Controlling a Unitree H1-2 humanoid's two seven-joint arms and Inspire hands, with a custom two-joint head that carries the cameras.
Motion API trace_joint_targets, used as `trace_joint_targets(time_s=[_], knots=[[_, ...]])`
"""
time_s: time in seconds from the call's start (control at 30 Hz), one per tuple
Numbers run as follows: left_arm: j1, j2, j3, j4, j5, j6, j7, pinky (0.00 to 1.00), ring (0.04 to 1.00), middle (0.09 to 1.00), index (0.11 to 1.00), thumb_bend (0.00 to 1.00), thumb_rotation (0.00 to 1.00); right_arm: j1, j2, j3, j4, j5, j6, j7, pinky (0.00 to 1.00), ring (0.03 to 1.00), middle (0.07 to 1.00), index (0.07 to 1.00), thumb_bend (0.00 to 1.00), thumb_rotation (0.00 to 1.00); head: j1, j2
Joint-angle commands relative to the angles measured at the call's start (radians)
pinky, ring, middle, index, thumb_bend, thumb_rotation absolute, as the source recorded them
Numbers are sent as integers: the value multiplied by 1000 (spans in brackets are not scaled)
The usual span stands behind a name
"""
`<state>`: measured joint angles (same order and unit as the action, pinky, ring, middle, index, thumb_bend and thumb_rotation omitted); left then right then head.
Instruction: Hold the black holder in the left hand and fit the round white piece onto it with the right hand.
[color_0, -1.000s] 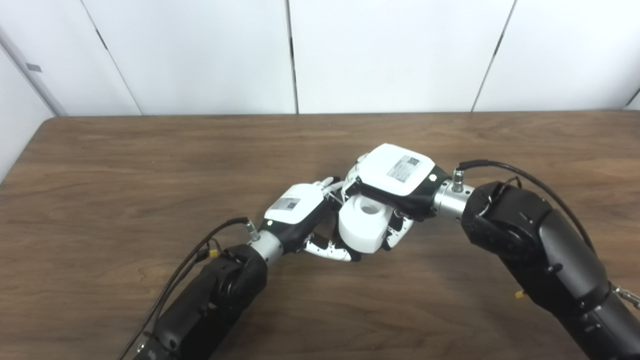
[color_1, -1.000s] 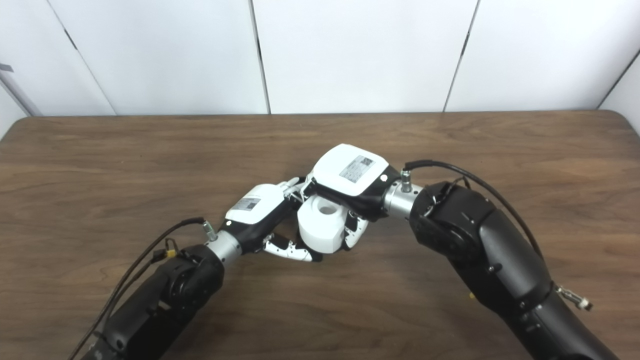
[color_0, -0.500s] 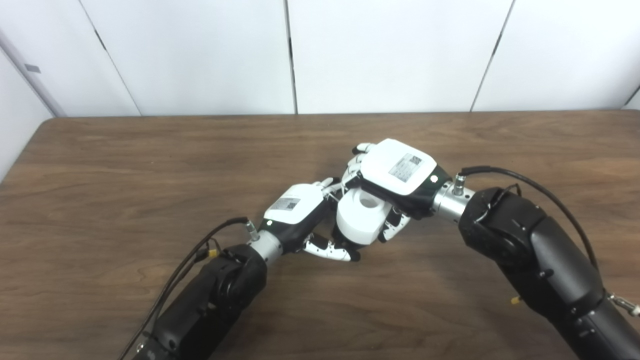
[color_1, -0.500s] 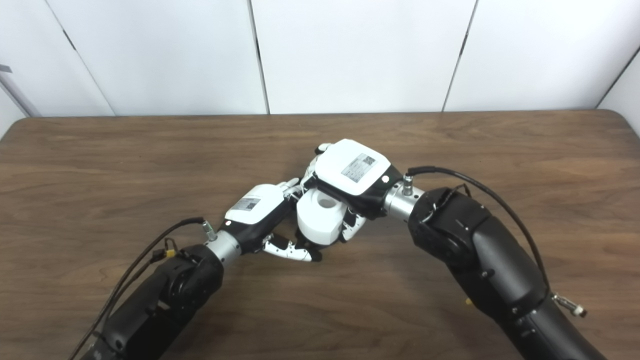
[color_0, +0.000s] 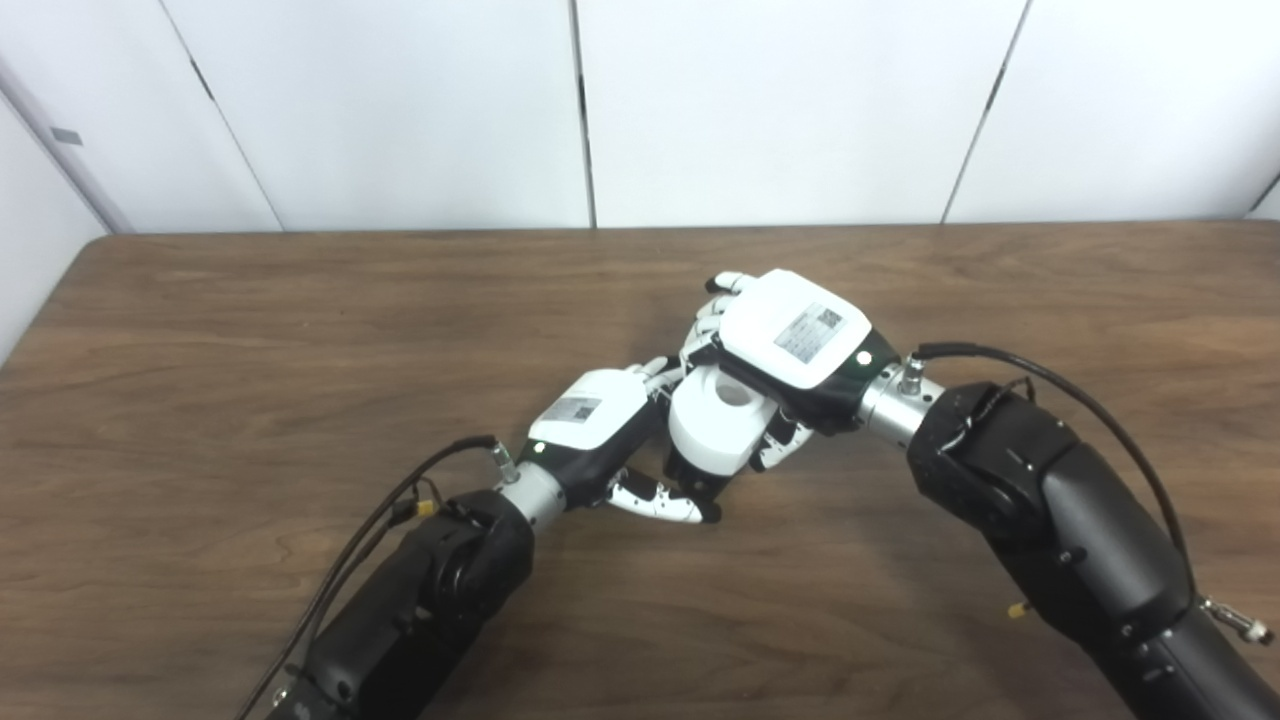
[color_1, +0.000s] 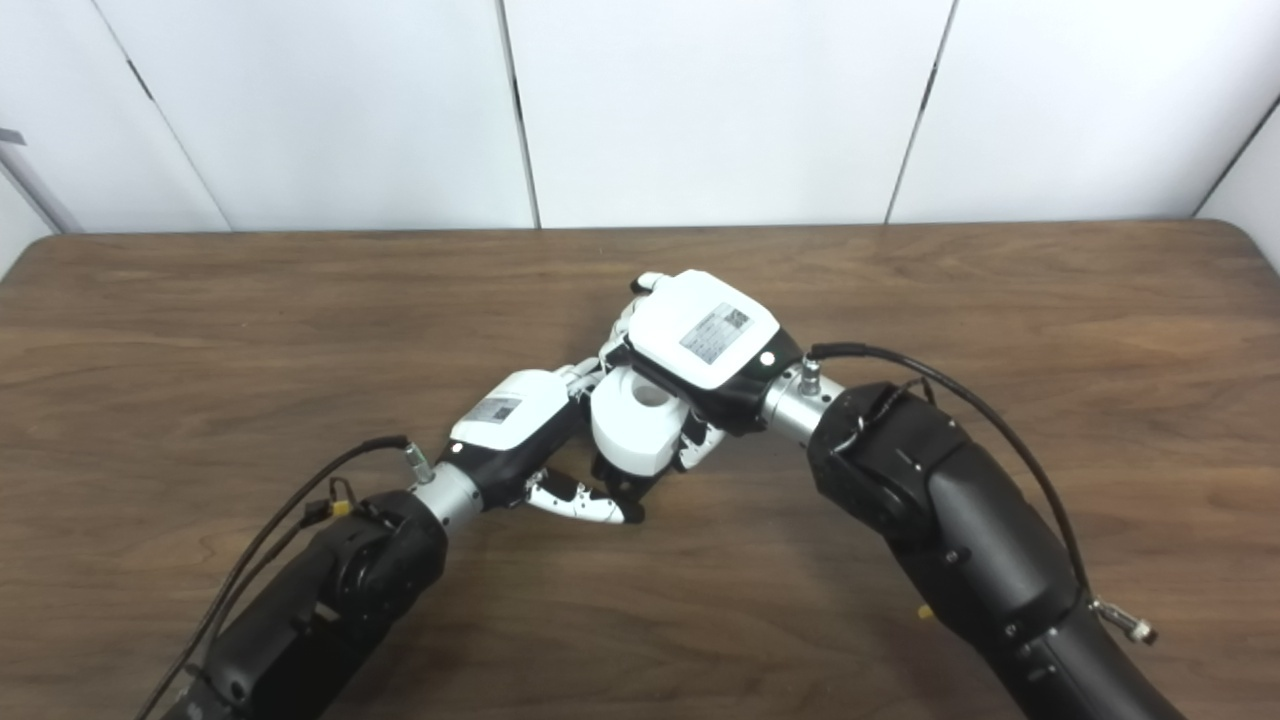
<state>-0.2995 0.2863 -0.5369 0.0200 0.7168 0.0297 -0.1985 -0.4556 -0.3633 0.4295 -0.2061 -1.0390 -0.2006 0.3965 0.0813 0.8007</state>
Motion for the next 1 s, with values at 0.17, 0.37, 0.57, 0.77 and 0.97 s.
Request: trace_joint_targets(time_s=[0.17,0.37,0.57,0.77,0.97], knots=[[37,11,-35,9,10,4,-78,934,988,942,486,524,67,-16,-9,-10,1,3,-19,-28,848,748,675,481,526,144,3,5],[37,14,-33,5,11,8,-81,946,990,946,486,524,68,-17,-14,-9,1,13,-20,-14,845,745,668,481,526,144,1,7],[37,14,-31,7,13,4,-77,951,992,944,486,524,68,-15,-22,-1,-18,52,-28,19,833,740,669,481,526,142,-1,5],[33,13,-31,14,13,0,-75,943,986,940,486,524,68,-17,-25,10,-47,47,-9,87,844,738,681,486,525,150,-1,4],[34,9,-30,13,13,4,-74,937,985,937,486,524,67,-25,-28,9,-82,25,21,188,783,797,821,959,991,329,-2,4]])
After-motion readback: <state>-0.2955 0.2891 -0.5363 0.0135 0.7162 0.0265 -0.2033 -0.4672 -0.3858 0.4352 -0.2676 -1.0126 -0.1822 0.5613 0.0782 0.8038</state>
